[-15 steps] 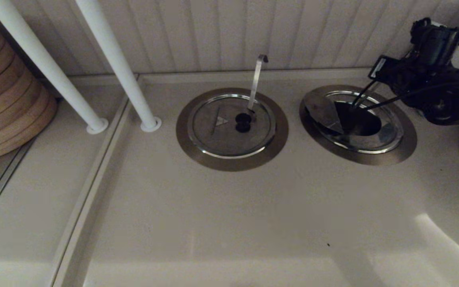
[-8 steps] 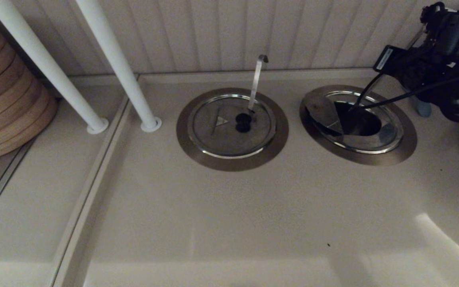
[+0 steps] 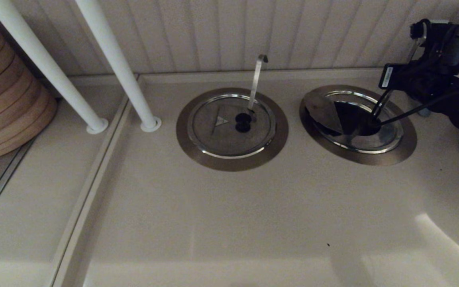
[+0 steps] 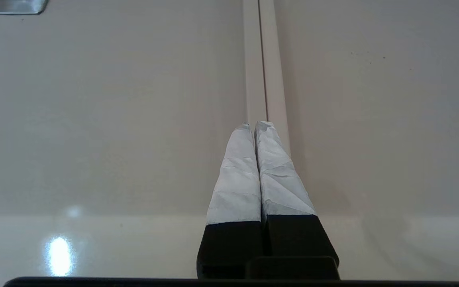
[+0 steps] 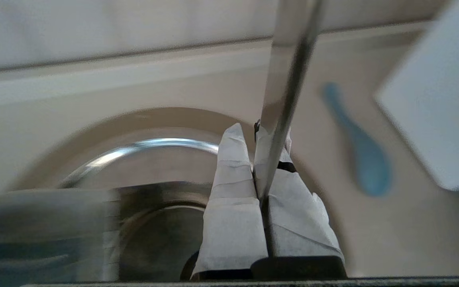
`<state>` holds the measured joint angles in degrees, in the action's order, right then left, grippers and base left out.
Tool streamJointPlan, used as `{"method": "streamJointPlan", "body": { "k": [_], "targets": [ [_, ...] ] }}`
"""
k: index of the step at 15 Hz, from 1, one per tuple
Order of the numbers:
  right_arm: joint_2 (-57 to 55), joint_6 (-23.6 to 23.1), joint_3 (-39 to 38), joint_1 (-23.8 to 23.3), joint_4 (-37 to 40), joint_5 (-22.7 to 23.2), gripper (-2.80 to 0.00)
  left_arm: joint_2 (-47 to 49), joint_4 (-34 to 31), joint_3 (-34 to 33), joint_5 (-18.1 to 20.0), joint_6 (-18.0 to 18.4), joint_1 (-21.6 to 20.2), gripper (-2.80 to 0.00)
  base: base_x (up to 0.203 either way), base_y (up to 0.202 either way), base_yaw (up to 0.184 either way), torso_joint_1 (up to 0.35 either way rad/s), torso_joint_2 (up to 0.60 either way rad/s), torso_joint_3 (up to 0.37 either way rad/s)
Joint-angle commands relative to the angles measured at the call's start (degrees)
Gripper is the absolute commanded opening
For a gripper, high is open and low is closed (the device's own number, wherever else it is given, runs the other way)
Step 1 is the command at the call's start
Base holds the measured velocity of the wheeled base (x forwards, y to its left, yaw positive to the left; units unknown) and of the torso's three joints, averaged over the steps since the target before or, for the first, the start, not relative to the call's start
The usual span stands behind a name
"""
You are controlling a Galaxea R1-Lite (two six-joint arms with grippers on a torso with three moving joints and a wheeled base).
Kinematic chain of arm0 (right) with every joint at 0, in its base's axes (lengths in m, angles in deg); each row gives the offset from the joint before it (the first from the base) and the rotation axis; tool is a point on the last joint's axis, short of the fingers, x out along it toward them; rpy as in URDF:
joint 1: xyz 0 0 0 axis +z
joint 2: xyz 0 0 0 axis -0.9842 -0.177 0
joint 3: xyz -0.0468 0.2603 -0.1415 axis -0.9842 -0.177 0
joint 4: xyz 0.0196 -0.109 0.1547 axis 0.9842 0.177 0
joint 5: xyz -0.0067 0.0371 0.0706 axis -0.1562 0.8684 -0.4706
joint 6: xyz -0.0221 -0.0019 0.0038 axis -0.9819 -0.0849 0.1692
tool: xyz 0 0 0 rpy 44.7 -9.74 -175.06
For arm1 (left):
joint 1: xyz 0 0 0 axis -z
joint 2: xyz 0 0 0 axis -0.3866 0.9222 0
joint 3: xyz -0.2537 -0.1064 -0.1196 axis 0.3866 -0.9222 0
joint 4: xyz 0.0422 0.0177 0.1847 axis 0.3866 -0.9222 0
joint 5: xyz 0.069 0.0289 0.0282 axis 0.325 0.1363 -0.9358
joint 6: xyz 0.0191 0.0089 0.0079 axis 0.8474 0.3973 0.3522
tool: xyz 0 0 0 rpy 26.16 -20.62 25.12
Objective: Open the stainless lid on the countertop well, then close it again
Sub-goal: Stir with a spoon
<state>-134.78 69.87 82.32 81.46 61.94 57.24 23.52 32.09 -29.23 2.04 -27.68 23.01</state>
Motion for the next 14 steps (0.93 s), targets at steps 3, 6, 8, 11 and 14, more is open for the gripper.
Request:
{"method": "streamJointPlan", "body": {
  "k": [3, 6, 8, 11, 14],
  "targets": [
    [-2.7, 0.81, 1.03, -0.28, -3.31, -0.8, -2.8, 0.06, 0.0, -0.02, -0.06, -0.02, 0.0, -2.8, 0.0, 0.0, 0.0, 0.0, 0.0, 0.0],
    [-3.84, 5.09, 2.06, 1.37, -5.66, -0.57, -2.8, 0.06, 0.0, 0.0, 0.01, -0.02, 0.0, -2.8, 0.0, 0.0, 0.0, 0.0, 0.0, 0.0],
    [-2.97, 5.8, 2.06, 1.92, -4.72, -0.44, -2.8, 0.06, 0.0, 0.0, 0.01, -0.02, 0.0, -2.8, 0.0, 0.0, 0.0, 0.0, 0.0, 0.0],
    [0.49, 5.95, 1.3, 1.87, 1.09, 1.41, -2.8, 0.06, 0.0, 0.0, 0.01, -0.02, 0.0, -2.8, 0.0, 0.0, 0.0, 0.0, 0.0, 0.0],
    [0.03, 3.6, 0.66, 0.02, 1.81, 2.07, -2.8, 0.06, 0.0, 0.0, 0.01, -0.02, 0.0, -2.8, 0.0, 0.0, 0.0, 0.0, 0.0, 0.0]
  ]
}}
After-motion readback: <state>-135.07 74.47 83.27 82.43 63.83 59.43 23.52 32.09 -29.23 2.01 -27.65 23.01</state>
